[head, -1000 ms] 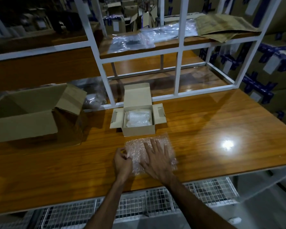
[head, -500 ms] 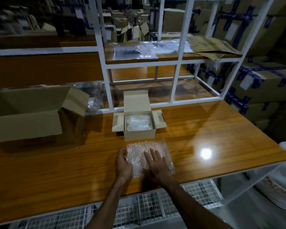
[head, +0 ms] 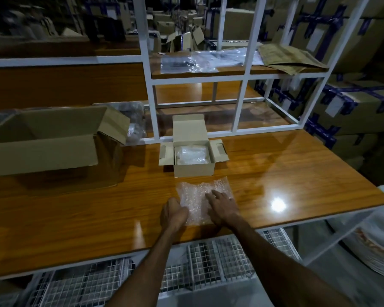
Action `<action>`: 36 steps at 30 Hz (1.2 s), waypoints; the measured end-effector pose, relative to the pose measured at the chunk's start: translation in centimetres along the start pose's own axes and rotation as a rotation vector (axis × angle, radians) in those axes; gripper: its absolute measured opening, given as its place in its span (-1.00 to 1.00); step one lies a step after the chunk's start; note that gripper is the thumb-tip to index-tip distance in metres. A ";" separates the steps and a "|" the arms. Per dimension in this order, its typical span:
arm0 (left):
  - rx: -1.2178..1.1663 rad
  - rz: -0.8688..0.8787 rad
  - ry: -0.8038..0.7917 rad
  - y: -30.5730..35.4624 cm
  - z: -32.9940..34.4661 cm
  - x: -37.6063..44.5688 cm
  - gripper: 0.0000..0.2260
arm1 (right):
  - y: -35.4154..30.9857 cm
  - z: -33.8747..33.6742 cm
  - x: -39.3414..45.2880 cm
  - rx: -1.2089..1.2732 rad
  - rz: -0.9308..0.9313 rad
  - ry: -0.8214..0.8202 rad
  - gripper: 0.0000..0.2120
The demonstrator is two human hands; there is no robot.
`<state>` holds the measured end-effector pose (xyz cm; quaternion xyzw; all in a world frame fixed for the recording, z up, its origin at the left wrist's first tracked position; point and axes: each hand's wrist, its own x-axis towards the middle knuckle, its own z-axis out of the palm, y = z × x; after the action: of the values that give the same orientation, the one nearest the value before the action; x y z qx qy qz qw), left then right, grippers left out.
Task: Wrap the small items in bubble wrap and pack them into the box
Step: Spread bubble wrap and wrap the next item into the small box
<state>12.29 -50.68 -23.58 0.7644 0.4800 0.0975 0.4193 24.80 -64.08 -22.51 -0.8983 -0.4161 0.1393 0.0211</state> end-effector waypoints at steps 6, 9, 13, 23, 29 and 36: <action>-0.262 -0.041 -0.021 2.4 -0.1 0.1 -0.95 | 2.4 0.6 0.6 0.032 -0.030 -0.056 -0.29; -0.335 0.020 -0.025 4.3 0.5 -0.6 -0.91 | 2.7 1.0 0.4 0.013 -0.050 -0.041 -0.29; -0.429 0.170 -0.120 7.4 1.8 -2.2 -0.82 | 3.3 1.6 1.2 0.171 -0.057 -0.004 -0.38; 0.399 0.557 -0.262 6.3 5.2 -3.6 -0.68 | 8.6 -0.1 1.4 1.330 0.304 0.329 -0.83; 0.435 0.707 -0.195 5.0 6.0 -3.5 -0.80 | 6.0 -1.0 -0.1 0.382 -0.053 0.423 -0.53; 0.307 0.594 -0.217 5.0 4.9 -3.9 -0.70 | 6.0 1.6 0.3 -0.018 -0.134 0.057 -0.30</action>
<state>16.19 -57.49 -21.99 0.9307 0.1985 0.0601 0.3013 29.04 -67.89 -25.00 -0.8722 -0.4758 0.1082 0.0345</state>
